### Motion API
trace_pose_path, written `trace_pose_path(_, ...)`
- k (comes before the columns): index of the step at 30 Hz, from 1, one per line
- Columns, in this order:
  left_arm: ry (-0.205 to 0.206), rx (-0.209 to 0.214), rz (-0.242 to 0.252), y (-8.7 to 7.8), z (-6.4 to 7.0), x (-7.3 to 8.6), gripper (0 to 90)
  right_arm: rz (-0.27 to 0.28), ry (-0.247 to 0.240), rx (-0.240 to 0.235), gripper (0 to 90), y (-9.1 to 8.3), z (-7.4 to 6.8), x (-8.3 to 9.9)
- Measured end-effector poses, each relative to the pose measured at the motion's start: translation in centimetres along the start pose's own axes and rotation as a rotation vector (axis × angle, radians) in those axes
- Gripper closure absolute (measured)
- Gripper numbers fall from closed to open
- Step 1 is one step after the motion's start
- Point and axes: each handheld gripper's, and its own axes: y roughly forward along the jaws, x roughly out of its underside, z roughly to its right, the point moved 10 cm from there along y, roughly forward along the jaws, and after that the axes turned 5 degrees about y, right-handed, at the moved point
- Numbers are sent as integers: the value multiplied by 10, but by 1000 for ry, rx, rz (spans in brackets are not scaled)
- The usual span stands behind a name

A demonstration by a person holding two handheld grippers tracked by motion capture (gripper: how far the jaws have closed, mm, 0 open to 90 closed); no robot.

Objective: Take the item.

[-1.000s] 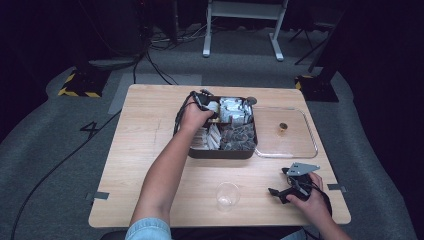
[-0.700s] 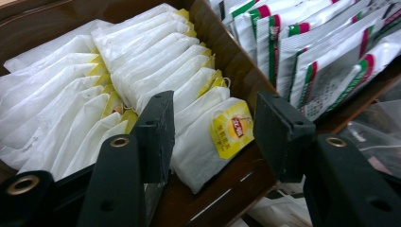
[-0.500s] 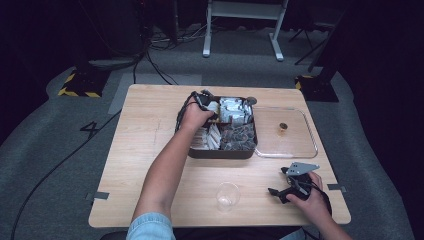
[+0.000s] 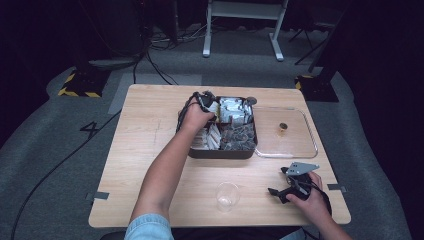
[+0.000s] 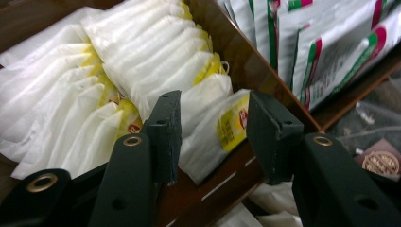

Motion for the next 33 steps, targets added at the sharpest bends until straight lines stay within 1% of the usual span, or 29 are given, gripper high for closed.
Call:
trace_pose_path(3, 4, 2, -4, 0, 0, 1, 586, 0, 0, 0, 5, 0, 0, 0)
trace_pose_path(7, 16, -2, -24, 1, -2, 3, 662, 0, 1, 0, 5, 0, 0, 0)
trace_pose_path(8, 13, 4, -31, 2, -1, 4, 677, -1, 0, 1, 5, 0, 0, 0)
trace_pose_path(10, 9, 1, -41, 3, 0, 5, 690, 0, 1, 0, 5, 0, 0, 0)
trace_pose_path(11, 22, 1, -49, 3, 0, 5, 697, 0, 0, 0, 5, 0, 0, 0)
trace_pose_path(16, 48, 0, -63, 3, 2, 6, 800, 1, 0, -1, 5, 1, 0, -1)
trace_pose_path(19, 50, -3, -72, 0, -1, 8, 879, 1, 0, -1, 5, 1, 0, -1)
trace_pose_path(20, 41, -1, -70, 0, -1, 8, 894, 1, 0, -1, 5, 1, 0, -1)
trace_pose_path(23, 41, 8, -59, -5, -1, 7, 900, 2, 1, -1, 5, 1, 0, -1)
trace_pose_path(30, 54, 3, -19, -18, -2, 0, 900, 2, 0, 0, 5, 1, 0, -1)
trace_pose_path(33, 51, 5, 5, -26, -2, -4, 900, 2, -1, 0, 5, 1, 0, -1)
